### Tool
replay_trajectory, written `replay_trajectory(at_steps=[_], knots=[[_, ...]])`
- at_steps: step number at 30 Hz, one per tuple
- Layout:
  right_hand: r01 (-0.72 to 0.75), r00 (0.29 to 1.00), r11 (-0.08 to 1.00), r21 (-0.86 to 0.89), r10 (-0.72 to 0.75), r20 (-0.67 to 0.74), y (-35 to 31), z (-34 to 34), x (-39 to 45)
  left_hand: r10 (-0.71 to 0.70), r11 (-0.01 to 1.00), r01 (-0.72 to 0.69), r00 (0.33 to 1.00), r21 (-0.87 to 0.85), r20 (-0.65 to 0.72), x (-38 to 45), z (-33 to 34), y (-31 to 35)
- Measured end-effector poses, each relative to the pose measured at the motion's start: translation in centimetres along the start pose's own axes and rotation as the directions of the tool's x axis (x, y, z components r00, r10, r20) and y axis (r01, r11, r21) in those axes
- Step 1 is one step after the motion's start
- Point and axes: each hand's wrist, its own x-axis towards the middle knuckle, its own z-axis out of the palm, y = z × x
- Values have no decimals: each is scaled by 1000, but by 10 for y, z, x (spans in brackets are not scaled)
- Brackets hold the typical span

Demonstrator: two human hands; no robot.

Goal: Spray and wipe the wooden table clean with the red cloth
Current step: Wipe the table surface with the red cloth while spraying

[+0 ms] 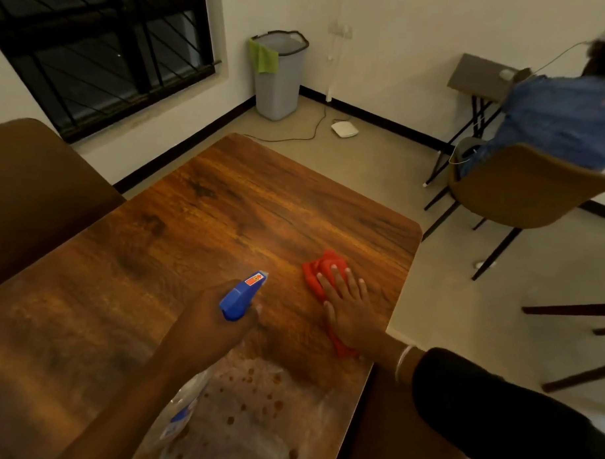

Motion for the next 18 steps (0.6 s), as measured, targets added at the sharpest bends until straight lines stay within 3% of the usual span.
replay_trajectory(at_steps=[2,5,8,10,13,15,18], knots=[[-93,996,995,45,94,-13,-1,-3,5,-5,1000,5,1000,-10,-7,2,6,0],[-64,998,997,39,65,-21,-15,16,-26,-46,997,44,999,-71,-28,5,19,-3],[124,992,988,87,-126,24,-24,47,-87,-34,995,34,999,-93,3,3,29,7],[273,962,962,8,-273,30,-16,60,-119,-32,994,32,999,-103,-2,3,31,12],[414,908,908,-60,-407,96,15,43,-97,-68,996,67,997,-57,-23,8,36,16],[348,936,933,-98,-339,96,27,22,-62,-145,988,142,987,-54,-63,10,35,10],[172,984,981,-91,-167,68,22,8,-34,-141,990,141,987,-5,-82,-2,15,0]])
